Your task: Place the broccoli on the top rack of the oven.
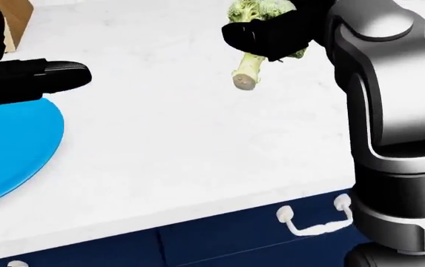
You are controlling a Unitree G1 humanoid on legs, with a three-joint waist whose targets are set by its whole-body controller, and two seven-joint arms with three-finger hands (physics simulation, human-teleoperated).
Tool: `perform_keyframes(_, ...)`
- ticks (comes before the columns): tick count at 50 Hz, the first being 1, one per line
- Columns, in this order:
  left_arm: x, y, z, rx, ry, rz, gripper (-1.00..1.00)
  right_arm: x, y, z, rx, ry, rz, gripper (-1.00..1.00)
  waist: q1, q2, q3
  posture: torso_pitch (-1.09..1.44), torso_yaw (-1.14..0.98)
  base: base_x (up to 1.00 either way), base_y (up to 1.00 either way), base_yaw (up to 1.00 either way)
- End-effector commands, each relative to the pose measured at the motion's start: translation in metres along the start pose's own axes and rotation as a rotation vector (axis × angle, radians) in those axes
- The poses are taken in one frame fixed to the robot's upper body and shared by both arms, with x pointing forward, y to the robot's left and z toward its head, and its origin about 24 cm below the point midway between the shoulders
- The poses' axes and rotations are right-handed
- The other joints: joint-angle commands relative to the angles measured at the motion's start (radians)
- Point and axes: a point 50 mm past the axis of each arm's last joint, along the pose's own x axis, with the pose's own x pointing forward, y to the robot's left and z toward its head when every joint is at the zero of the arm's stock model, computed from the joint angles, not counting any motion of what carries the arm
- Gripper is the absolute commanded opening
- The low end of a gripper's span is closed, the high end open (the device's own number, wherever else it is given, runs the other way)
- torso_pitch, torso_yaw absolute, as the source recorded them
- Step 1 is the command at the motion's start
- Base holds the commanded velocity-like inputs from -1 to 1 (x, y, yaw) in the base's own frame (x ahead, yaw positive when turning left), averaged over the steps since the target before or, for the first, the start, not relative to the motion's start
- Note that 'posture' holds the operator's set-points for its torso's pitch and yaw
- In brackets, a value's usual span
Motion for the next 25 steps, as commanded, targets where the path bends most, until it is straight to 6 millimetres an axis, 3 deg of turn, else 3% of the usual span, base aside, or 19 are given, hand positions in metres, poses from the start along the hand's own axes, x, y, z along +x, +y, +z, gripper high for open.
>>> perform_keyframes(1, -0.0023, -0.0033, 0.0163, -0.007, -0.085, -0.017, 1.0, -0.0057, -0.0058, 0.0179, -0.01, -0.09, -0.031, -1.0, 0.002, -0.004, -0.006, 0.0, 0.0, 0.0, -0.02, 0.0)
perform_keyframes(3, -0.0027, -0.0037, 0.0168, -0.008, -0.085, -0.017, 1.0, -0.0064, -0.0057, 0.0182, -0.008, -0.09, -0.031, -1.0, 0.017, -0.065, -0.016, 0.0, 0.0, 0.0, -0.01, 0.0)
perform_keyframes(4, -0.0024, -0.0036, 0.0164, -0.008, -0.085, -0.017, 1.0, -0.0064, -0.0055, 0.0181, -0.01, -0.09, -0.03, -1.0, 0.012, -0.016, 0.008, 0.0, 0.0, 0.0, -0.01, 0.0)
perform_keyframes(5, -0.0023, -0.0038, 0.0164, -0.008, -0.085, -0.018, 1.0, -0.0063, -0.0052, 0.018, -0.01, -0.09, -0.029, -1.0, 0.005, -0.015, 0.004, 0.0, 0.0, 0.0, 0.0, 0.0)
perform_keyframes(9, -0.0022, -0.0044, 0.0178, -0.008, -0.088, -0.019, 1.0, -0.0057, -0.0054, 0.0177, -0.006, -0.094, -0.033, -1.0, 0.001, 0.034, -0.001, 0.0, 0.0, 0.0, 0.0, 0.0)
perform_keyframes(10, -0.0025, -0.0048, 0.0178, -0.008, -0.087, -0.02, 1.0, -0.0054, -0.005, 0.0161, -0.007, -0.093, -0.034, -1.0, -0.005, 0.021, -0.003, 0.0, 0.0, 0.0, 0.0, 0.0)
perform_keyframes(24, -0.0027, -0.0061, 0.0163, -0.006, -0.086, -0.025, 1.0, -0.005, -0.0076, 0.0132, -0.026, -0.093, -0.058, -1.0, -0.006, 0.011, -0.015, 0.0, 0.0, 0.0, 0.0, 0.0)
perform_keyframes(25, -0.0029, -0.0058, 0.0163, -0.006, -0.086, -0.024, 1.0, -0.0052, -0.0074, 0.0127, -0.029, -0.091, -0.057, -1.0, -0.002, 0.013, -0.039, 0.0, 0.0, 0.0, 0.0, 0.14)
